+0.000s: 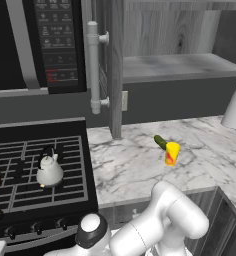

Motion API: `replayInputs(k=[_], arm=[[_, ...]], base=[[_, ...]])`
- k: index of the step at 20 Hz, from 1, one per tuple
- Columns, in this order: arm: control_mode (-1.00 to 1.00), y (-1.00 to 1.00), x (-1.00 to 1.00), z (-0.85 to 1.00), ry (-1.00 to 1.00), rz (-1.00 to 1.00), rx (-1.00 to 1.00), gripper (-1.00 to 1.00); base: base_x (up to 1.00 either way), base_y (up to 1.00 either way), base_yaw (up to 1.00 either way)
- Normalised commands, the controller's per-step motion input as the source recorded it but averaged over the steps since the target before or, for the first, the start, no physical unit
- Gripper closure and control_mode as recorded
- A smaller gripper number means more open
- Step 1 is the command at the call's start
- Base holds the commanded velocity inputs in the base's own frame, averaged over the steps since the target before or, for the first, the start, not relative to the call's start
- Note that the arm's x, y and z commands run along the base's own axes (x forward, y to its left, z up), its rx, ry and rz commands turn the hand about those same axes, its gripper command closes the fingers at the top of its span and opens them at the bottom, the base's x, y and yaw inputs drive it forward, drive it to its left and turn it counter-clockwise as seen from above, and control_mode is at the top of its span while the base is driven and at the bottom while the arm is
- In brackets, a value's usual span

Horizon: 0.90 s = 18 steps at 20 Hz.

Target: Pick the pan from the cabinet and place it on the stove. Then turn on the stove burner for the pan.

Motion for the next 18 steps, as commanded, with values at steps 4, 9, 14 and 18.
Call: replayInputs(k=[4, 9, 14, 18], arm=[[-1.00, 0.00, 0.13, -0.11, 0.00, 0.04, 0.00, 1.00], [-1.00, 0.01, 0.08, -0.05, 0.00, 0.03, -0.01, 1.00], [-1.00, 0.00, 0.00, 0.03, 0.01, 0.02, -0.10, 1.00], [-1.00, 0.00, 0.00, 0.12, 0.00, 0.00, -0.23, 1.00]], base=[[0.00, 0.00, 0.00], [0.00, 0.00, 0.00], [0.00, 0.00, 0.00], [0.00, 0.00, 0.00]])
